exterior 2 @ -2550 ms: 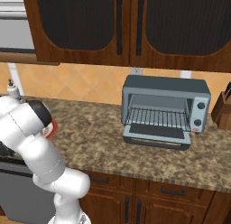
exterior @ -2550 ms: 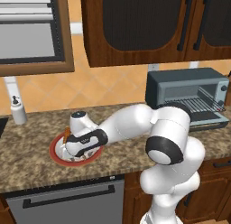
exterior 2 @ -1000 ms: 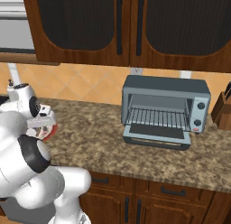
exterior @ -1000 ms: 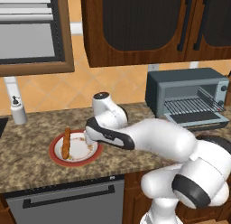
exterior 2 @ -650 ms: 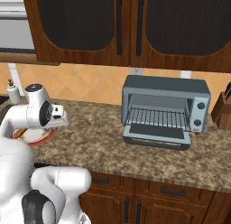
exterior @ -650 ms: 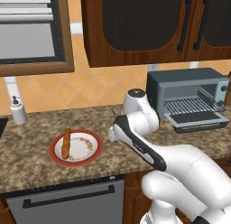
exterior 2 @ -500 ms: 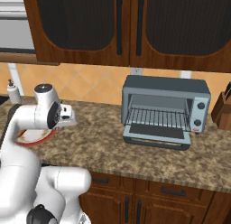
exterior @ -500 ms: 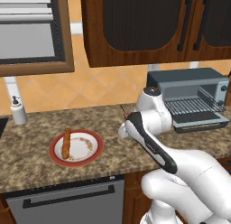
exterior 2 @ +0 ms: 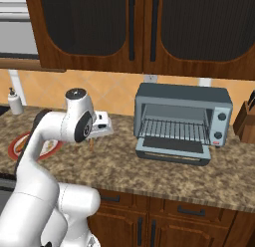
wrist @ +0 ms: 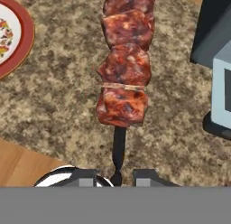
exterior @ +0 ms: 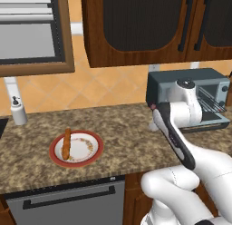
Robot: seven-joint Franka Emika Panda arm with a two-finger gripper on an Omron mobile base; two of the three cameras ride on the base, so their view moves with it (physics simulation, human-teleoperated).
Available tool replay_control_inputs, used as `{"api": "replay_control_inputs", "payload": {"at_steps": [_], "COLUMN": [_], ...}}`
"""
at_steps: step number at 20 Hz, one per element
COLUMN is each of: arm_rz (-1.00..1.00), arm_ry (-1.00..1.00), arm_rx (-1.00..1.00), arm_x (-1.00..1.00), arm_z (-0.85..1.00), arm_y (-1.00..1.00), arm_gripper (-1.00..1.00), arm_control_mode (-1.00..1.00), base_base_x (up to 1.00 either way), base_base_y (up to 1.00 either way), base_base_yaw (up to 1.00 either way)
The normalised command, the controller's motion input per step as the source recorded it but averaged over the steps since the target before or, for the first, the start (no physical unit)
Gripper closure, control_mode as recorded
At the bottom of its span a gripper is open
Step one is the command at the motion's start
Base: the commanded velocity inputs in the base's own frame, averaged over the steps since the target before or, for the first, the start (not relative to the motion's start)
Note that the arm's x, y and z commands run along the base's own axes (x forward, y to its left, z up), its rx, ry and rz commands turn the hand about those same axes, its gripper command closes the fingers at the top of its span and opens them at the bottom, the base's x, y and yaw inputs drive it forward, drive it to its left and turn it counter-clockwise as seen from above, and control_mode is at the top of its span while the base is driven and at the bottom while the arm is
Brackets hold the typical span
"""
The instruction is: Pick up the kebab skewer and baguette bread, and place them inside the toaster oven. Close the toaster oven door and start by setting the timer.
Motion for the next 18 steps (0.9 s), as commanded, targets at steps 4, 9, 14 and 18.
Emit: {"api": "replay_control_inputs", "payload": {"at_steps": [4,9,14,18], "arm_rz": [0.00,0.00,0.00,0.00], "arm_ry": [-0.05,-0.05,-0.05,0.00], "arm_rx": [-0.23,-0.19,-0.22,-0.17], "arm_x": [-0.11,0.00,0.12,0.52], "arm_z": [0.09,0.19,0.01,0.19], "arm_y": [-1.00,-1.00,-0.87,-0.62], "arm_gripper": [1.00,1.00,1.00,1.00], "arm_control_mode": [-1.00,-1.00,-1.00,-1.00], "base_base_x": [0.00,0.00,0.00,0.00], "base_base_y": [0.00,0.00,0.00,0.00], "base_base_yaw": [0.00,0.00,0.00,0.00]}}
